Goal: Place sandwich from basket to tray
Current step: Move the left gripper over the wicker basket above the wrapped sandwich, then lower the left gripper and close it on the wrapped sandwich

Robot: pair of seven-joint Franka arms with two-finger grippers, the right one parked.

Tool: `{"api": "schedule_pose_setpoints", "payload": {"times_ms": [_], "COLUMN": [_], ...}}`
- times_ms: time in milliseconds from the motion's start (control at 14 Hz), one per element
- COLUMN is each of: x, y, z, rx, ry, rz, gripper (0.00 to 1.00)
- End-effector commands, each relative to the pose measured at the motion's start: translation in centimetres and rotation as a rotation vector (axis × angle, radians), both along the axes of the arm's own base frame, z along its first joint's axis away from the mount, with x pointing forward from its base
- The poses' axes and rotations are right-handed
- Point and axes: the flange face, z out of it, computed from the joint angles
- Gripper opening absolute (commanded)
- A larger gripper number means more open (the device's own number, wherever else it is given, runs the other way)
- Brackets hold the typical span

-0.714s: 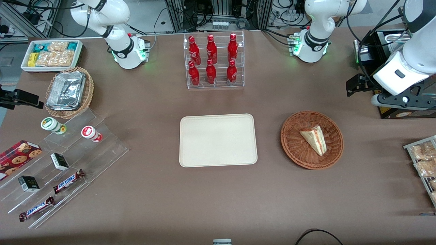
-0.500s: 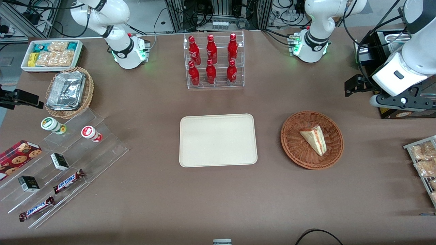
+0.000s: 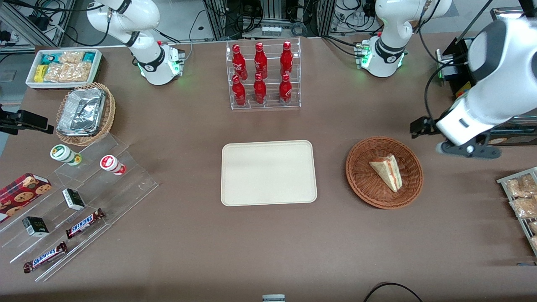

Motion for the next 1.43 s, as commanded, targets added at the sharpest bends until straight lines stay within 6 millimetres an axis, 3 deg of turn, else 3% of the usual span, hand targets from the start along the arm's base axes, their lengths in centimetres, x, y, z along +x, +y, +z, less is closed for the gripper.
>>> {"api": "schedule_pose_setpoints", "payload": {"times_ms": [0,357,643,1071,1357], "x": [-1.1,-3.9,-4.4,-4.9,-4.3], "y": [0.1,0.5,0.7,0.7,-0.7], "z": [-3.5,-9.7,-12.1,-16.7,-19.9], "rx": [-0.006,-0.006,-0.007,-0.023,-0.024], "ry": [-0.027,-0.104,-0.143,-0.212,-0.182], "rz": [-0.008,0.006,0.109,0.573,0.891], "gripper": [1.00,1.00,1.00,1.00,1.00]}}
